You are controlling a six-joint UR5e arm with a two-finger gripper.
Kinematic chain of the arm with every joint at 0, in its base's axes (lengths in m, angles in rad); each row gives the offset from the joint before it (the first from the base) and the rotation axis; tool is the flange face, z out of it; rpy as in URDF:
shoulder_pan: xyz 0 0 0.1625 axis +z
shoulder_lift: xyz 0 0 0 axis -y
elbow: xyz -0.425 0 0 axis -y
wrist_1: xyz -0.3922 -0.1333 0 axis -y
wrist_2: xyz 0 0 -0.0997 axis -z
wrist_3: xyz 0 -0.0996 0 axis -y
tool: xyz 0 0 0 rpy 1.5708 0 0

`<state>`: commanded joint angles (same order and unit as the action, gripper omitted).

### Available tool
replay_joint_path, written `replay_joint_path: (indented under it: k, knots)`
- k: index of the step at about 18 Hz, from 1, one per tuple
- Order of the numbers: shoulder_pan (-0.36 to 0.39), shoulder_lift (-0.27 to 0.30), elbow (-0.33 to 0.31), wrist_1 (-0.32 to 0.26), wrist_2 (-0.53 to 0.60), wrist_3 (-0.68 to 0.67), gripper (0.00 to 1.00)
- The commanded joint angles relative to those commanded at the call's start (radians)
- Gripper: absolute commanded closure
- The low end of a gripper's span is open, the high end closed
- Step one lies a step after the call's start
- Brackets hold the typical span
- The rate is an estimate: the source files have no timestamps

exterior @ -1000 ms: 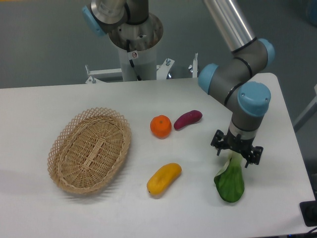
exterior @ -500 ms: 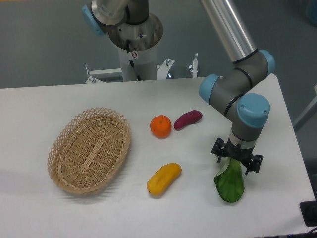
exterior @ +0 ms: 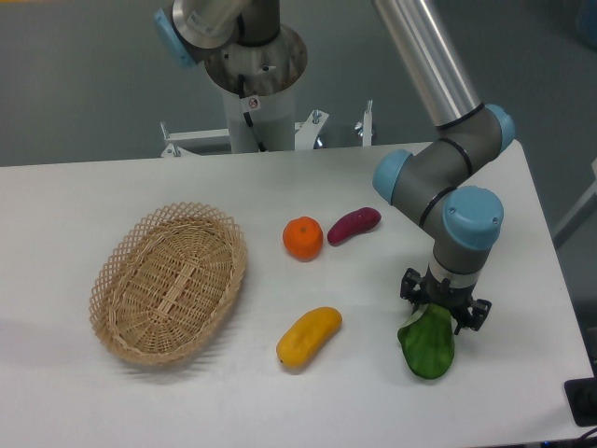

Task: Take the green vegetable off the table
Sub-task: 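Close the gripper on the bok choy's leafy end, then lift the held bok choy up off the table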

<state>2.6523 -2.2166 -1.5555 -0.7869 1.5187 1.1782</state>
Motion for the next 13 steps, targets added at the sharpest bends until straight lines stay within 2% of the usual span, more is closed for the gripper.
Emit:
replay_joint_path:
  k: [3,13]
  knots:
    - [0.0,0.008,0.002,-0.002,0.0,-0.009,0.94]
    - [-0.002,0.077,0.009,-0.014,-0.014,-0.042,0.94]
